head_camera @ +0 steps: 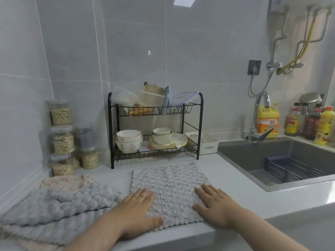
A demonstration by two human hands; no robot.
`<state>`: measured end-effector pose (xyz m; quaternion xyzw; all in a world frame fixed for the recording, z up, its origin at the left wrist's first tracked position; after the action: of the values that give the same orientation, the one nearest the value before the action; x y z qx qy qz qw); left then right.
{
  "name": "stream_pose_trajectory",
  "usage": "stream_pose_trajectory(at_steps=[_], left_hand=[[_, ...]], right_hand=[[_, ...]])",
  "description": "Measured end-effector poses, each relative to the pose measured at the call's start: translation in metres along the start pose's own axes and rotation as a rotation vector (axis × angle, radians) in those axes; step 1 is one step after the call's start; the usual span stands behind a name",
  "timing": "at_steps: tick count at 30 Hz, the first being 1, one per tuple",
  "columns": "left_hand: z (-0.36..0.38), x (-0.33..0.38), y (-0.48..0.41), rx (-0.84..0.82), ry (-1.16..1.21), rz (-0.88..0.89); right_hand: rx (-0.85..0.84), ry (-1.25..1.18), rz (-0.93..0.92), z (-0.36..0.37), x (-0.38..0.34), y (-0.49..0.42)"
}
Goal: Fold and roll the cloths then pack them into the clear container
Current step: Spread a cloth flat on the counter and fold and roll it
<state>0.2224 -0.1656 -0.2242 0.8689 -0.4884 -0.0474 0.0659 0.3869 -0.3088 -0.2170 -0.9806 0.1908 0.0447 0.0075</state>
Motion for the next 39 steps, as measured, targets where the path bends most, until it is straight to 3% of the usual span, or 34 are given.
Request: stream_pose_trajectory(at_steps=[7,9,12,17,24,27,31,33,35,39], left_hand=[[0.005,-0.001,-0.004,-0.042,-0.071,0.03],[-0.008,-0.006,-0.01,0.004,0.037,0.029],[-0.039,-0.032,-0.036,0.125,0.256,-0.027],[-0.054,-0.062,-0.1,0.193,0.332,-0.138],[-0.009,-0.078,-0.143,-0.037,0.077,-0.159],[-0.009,-0.081,-0.146,-0.059,0.048,-0.173],[-0.04,-0.096,-0.157,0.223,0.261,-0.227],[-0.047,-0.105,-0.16,0.347,0.238,-0.264],[-0.041,-0.112,-0.164,0.376,0.222,-0.296],[-0.047,-0.122,-0.163,0.464,0.435,-0.293]], right_hand=[[-0.012,-0.005,-0.007,0.0,-0.004,0.005],[-0.02,-0.078,-0.032,-0.008,-0.002,0.0],[0.119,-0.268,0.016,-0.032,0.02,-0.03],[0.184,-0.215,0.051,-0.039,0.051,-0.107],[-0.045,-0.041,0.057,-0.005,0.059,-0.162],[-0.031,-0.054,0.087,0.003,0.069,-0.164],[0.153,-0.183,0.174,-0.015,0.087,-0.168],[0.191,-0.217,0.207,-0.018,0.096,-0.17],[0.174,-0.196,0.211,-0.015,0.1,-0.175],[0.203,-0.283,0.26,-0.016,0.111,-0.18]])
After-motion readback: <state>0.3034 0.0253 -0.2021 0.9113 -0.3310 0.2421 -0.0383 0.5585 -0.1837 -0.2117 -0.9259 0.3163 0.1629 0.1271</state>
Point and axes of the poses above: each hand's wrist, its own y-axis away from the middle knuckle, its own z-axis out of the palm, x = y × z, the point moved 10 cm from there along -y, towards the middle knuckle, and after that the axes turned 8 degrees about -z, right-handed, at the moved point
